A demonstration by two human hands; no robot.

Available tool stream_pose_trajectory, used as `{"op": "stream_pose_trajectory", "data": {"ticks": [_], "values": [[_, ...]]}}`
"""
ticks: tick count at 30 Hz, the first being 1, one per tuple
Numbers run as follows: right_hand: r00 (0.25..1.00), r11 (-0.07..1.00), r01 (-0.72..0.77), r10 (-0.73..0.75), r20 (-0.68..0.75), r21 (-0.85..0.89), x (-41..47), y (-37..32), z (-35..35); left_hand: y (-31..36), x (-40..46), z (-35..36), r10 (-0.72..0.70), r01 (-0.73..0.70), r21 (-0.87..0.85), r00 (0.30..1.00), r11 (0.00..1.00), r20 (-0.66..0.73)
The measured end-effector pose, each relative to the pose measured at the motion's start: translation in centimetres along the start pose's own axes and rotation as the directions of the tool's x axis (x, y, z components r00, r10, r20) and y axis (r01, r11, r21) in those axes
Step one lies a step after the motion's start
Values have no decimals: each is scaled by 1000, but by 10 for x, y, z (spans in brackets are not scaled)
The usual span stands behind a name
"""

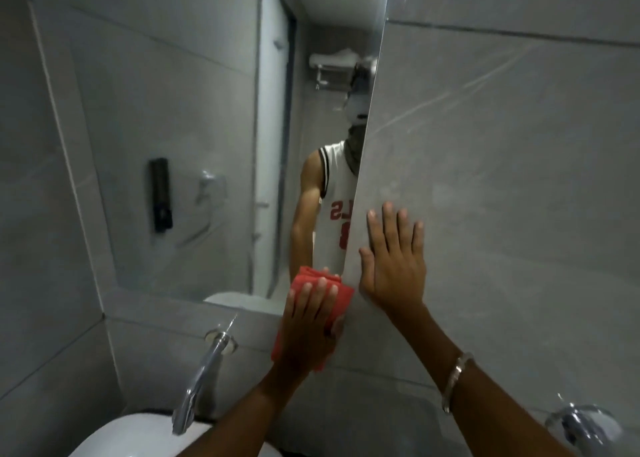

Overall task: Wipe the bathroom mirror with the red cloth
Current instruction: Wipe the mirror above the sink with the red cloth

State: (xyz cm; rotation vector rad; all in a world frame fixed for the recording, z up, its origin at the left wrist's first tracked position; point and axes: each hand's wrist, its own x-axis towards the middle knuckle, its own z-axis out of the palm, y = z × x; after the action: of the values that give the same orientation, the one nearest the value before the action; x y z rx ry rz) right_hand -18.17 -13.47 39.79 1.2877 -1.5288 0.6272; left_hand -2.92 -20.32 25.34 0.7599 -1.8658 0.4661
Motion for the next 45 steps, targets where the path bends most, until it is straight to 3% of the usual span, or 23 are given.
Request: {"op": "stream_pose_trajectory", "data": {"ticks": [7,13,17,23,27,31,38,42,45], "values": [[988,993,45,-29,-151,106,90,21,-47,7,149,-42,-73,70,-42,994,997,-78],[945,984,73,-17,-327,160,201,34,-82,3,359,-123,8,-24,-64,973,998,-233],[935,975,26,54,-351,219,249,35,-96,-4,442,-170,27,-32,-16,974,999,-227],[925,964,1,100,-366,266,303,32,-110,-34,452,-176,230,-214,123,963,969,-142],[959,987,60,-15,-284,150,325,21,-113,-66,449,-180,264,-246,120,949,962,-175],[961,981,189,-177,-211,35,333,-11,-109,-108,443,-184,148,-121,145,969,982,-196],[942,960,281,-277,-190,-7,349,-70,-97,-199,431,-207,-48,58,36,971,998,-236],[918,942,334,-318,-236,27,346,-106,-86,-257,424,-222,-193,186,-53,940,981,-280],[910,935,351,-327,-253,55,339,-124,-81,-300,418,-234,-333,304,-137,879,943,-342]]}}
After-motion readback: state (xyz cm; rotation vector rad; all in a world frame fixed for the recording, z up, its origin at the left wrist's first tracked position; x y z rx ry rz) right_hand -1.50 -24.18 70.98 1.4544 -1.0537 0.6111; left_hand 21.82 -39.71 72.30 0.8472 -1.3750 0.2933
